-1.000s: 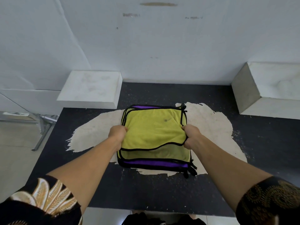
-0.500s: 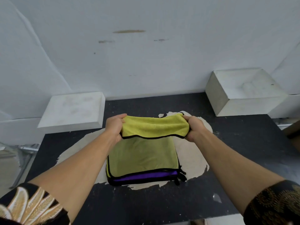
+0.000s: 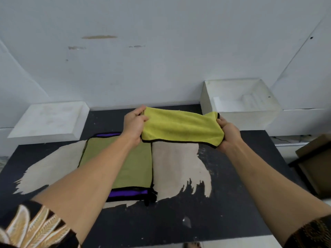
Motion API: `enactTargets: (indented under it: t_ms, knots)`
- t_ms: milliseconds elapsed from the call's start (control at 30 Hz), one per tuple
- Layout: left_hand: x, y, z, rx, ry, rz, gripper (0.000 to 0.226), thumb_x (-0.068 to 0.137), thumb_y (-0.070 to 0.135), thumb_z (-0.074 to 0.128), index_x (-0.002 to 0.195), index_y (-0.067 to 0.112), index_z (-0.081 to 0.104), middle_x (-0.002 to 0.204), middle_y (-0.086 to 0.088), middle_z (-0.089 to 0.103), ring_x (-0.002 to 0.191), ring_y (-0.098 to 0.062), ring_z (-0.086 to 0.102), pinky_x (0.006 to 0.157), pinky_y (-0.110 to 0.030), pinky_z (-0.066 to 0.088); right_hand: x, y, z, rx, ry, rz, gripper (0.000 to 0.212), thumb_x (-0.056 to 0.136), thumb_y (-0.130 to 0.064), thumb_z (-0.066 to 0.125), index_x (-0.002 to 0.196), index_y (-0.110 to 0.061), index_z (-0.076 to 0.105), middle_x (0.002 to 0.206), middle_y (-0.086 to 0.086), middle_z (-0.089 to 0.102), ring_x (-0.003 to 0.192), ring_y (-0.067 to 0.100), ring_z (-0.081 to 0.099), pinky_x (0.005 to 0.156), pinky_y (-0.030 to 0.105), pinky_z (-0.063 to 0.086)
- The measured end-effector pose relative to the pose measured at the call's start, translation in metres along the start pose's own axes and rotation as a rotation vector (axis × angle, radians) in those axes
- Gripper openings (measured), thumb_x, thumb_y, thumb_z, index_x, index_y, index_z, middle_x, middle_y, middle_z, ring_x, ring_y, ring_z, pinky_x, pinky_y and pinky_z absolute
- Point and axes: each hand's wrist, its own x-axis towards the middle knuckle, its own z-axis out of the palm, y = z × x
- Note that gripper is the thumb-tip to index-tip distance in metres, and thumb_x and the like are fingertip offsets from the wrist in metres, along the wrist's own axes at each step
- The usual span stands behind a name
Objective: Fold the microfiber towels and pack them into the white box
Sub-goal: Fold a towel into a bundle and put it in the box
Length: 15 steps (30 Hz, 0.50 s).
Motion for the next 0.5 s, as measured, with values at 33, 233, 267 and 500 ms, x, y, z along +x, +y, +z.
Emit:
enactTargets:
  t_ms: [33,233,267,500]
  knots:
    - [-0.006,-0.016,0.008,0.018,0.005,0.002,0.049,0.086,-0.009,0.058,0.130,0.011,0.062,0.126,-0.004,0.064,0.112,-0.018,0.062,0.095,-0.030,0.052,0.000,0.001,-0.015,-0.034,0.010,0.009,0.031,0.101,-0.016,0.048,0.122,-0.027,0.067,0.112,0.014,0.072,0.101,0.036,0.069,0.081,0.065,0.053]
    - [-0.053,-0.127,0.023,0.453,-0.093,-0.300,0.059,0.092,0.005,0.063,0.147,0.010,0.042,0.146,-0.009,0.049,0.126,-0.025,0.052,0.106,-0.038,0.044,0.005,0.042,-0.098,-0.492,0.209,0.156,0.030,0.097,-0.011,0.058,0.126,-0.006,0.059,0.110,0.015,0.065,0.098,0.033,0.064,0.084,0.049,0.054]
    - [-0.061,-0.138,0.023,0.492,-0.117,-0.366,0.060,0.092,0.008,0.064,0.147,0.009,0.038,0.145,-0.010,0.048,0.126,-0.026,0.052,0.105,-0.038,0.044,0.007,0.050,-0.110,-0.576,0.237,0.194,0.034,0.096,-0.014,0.060,0.128,-0.003,0.056,0.116,0.016,0.063,0.103,0.034,0.062,0.087,0.049,0.053]
    - [-0.085,-0.162,0.022,0.775,-0.109,-0.338,0.045,0.091,0.011,0.058,0.133,0.015,0.043,0.128,-0.008,0.052,0.101,-0.021,0.051,0.086,-0.032,0.046,0.016,0.066,-0.138,-0.973,0.254,0.119,0.028,0.095,-0.017,0.058,0.117,0.001,0.061,0.120,0.016,0.061,0.097,0.032,0.057,0.076,0.034,0.045]
